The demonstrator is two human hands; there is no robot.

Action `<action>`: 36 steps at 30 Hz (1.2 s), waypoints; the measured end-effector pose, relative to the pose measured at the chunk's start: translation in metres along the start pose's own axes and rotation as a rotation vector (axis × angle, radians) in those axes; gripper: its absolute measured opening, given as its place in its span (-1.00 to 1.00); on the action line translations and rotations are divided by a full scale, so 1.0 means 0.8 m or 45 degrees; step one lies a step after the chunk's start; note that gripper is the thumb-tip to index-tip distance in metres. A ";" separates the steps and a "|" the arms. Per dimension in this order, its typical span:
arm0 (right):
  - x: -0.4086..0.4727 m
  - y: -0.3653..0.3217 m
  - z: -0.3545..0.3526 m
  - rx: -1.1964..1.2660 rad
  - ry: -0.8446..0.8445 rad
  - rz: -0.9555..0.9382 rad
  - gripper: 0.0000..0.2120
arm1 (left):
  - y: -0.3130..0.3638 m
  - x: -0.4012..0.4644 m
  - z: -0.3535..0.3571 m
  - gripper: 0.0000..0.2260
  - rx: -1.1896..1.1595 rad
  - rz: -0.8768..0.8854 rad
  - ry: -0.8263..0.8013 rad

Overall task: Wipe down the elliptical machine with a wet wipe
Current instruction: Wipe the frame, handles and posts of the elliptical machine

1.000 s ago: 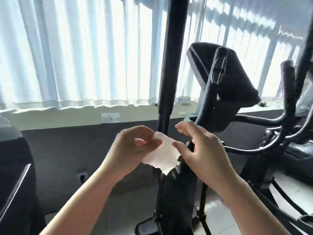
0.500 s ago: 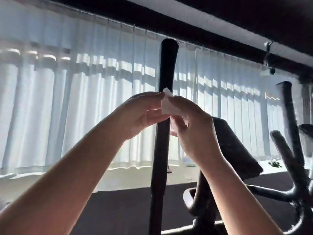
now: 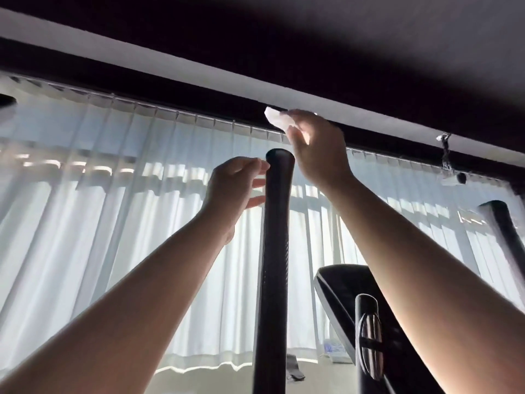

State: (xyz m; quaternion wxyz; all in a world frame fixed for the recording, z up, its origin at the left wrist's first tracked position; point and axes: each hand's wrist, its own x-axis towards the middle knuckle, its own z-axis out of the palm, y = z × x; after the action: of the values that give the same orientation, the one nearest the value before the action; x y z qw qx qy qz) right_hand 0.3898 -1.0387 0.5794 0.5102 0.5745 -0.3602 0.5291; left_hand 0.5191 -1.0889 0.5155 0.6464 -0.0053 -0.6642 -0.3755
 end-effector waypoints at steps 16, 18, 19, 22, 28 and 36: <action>-0.235 0.003 0.017 0.543 -0.083 -0.063 -0.66 | -0.034 -0.077 -0.007 -0.62 0.069 -0.382 -0.111; -0.255 0.008 0.003 0.530 -0.171 -0.094 -0.66 | -0.030 -0.080 -0.004 -0.72 0.087 -0.384 -0.144; -0.249 0.011 -0.005 0.471 -0.174 -0.134 -0.67 | -0.028 -0.080 -0.003 -0.75 0.086 -0.390 -0.153; -0.180 0.017 -0.012 0.215 -0.003 -0.226 -0.68 | -0.033 -0.082 -0.007 -0.73 0.057 -0.396 -0.149; -0.151 0.012 0.039 0.325 -0.095 -0.232 -0.65 | -0.058 -0.111 -0.022 -0.60 -0.011 -0.560 -0.124; -0.330 -0.024 0.026 0.590 -0.184 0.091 -0.66 | -0.111 -0.185 -0.044 -0.53 -0.102 -0.798 -0.075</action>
State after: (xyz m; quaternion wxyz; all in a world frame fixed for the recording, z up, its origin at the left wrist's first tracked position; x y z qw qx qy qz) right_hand 0.3654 -1.0875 0.3196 0.3187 0.6994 -0.2847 0.5728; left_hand 0.5299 -1.1002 0.3401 0.4791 0.1633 -0.6367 -0.5817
